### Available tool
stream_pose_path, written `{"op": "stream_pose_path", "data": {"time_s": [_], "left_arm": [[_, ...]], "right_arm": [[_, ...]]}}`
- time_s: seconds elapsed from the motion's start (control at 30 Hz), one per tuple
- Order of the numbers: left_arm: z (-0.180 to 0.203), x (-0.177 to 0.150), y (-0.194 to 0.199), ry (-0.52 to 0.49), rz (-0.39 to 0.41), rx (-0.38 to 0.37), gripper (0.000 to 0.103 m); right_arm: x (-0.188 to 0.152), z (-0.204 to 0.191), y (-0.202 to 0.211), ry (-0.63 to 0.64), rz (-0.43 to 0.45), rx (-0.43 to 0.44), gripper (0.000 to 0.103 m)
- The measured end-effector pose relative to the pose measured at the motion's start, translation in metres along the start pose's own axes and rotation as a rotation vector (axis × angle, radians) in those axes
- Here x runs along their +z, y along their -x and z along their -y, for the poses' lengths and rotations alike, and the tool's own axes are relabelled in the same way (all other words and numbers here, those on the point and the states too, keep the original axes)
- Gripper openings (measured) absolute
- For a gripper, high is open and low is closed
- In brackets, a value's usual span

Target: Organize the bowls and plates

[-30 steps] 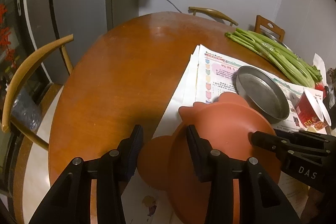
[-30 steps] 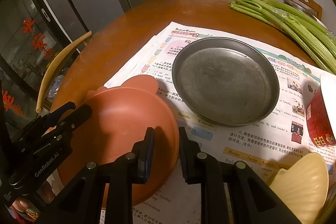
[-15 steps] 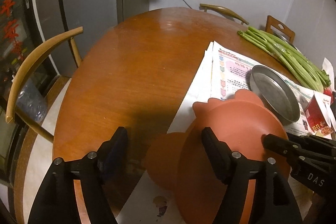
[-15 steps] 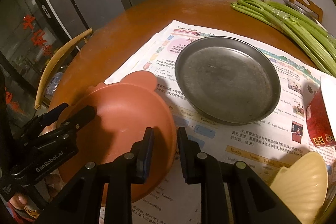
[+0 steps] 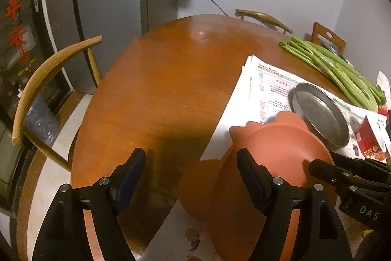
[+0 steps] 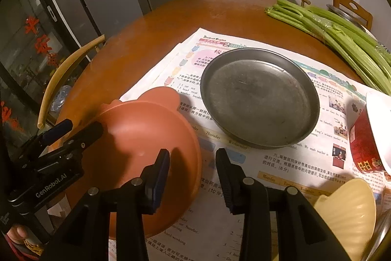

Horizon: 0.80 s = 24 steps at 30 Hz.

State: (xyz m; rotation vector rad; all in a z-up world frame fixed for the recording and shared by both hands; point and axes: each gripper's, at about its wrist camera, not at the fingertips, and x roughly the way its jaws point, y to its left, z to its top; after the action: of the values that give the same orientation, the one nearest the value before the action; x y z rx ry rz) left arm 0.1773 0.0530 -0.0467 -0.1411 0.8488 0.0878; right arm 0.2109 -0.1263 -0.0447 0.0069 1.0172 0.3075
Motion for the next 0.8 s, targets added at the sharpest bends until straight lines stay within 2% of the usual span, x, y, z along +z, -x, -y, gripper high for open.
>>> {"op": "stream_pose_path", "data": {"time_s": [0.3,0.5,0.67,0.8], "left_arm": [[-0.002,0.001,0.02,-0.001,0.07,-0.013,0.08],[0.0,0.004,0.043,-0.014,0.126,-0.025,0.08],[0.019,0.005,0.062,-0.087,0.129,-0.091,0.08],[0.045,0.004,0.084,-0.153,0.176,-0.134,0.08]], "right_arm": [[0.0,0.0,0.011,0.003,0.024,-0.005,0.039],[0.002,0.004,0.035,-0.004,0.083,-0.011,0.039],[0.0,0.015,0.06,-0.037,0.126,-0.017,0.039],[-0.008,0.031,0.08,-0.078,0.151,-0.041,0.039]]}}
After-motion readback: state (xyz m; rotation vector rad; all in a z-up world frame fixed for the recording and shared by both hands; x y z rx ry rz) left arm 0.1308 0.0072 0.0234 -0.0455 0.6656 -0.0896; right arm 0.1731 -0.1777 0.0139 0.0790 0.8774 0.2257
